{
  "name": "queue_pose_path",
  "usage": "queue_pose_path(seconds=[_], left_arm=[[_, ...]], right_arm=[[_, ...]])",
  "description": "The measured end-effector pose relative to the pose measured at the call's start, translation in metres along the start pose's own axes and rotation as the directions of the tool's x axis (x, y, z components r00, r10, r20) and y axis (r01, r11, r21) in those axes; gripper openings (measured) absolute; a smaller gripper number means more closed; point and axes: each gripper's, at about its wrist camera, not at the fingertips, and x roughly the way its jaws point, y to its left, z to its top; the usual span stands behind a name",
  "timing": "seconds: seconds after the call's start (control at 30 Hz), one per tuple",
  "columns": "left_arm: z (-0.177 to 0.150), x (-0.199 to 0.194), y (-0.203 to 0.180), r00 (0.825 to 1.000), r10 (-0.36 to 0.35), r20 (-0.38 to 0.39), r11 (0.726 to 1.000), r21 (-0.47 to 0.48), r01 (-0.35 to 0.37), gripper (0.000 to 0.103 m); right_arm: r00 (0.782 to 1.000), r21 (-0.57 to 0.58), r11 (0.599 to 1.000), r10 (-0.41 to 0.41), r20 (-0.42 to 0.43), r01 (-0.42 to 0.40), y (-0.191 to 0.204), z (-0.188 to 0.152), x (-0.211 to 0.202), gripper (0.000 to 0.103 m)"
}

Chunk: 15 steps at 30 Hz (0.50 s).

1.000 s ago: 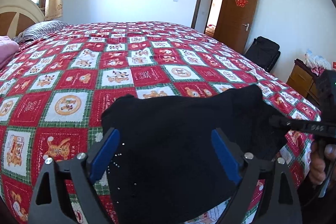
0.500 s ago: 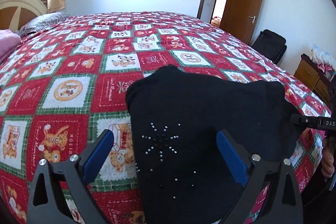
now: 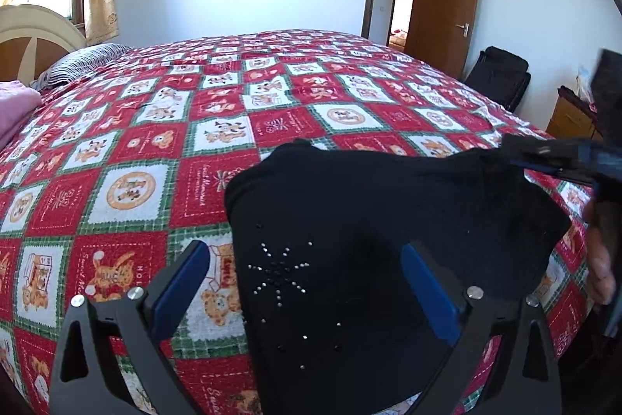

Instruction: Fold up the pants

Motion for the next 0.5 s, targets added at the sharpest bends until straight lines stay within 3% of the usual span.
queue_pose_path(seconds=[0.07,0.13,0.37,0.5], left_arm=[[-0.001,0.002,0.001,1.000,-0.001,-0.007,1.000,-0.004,0.001,0.101],[-0.002,0.004,0.003,1.000,-0.005,-0.015,1.000,-0.013,0.005,0.101],[-0.002,-0.001,-0.001,1.000,-0.006,-0.010,1.000,-0.006,0.006,0.101],[-0.004,0.001,-0.005,1.000,-0.011,-0.015,1.000,0.007,0.011,0.103]], right_arm=[[0.996,0.019,0.997,-0.072,-0.056,0.073,-0.010,-0.002,0.021,0.060],[0.993,0.060,0.996,-0.065,-0.103,0.071,-0.024,-0.006,0.034,0.060],[0.996,0.055,0.997,-0.058,-0.074,0.062,-0.028,-0.013,0.009,0.060],[0.991,-0.008,0.993,-0.121,-0.059,0.121,-0.023,-0.027,-0.012,0.060]])
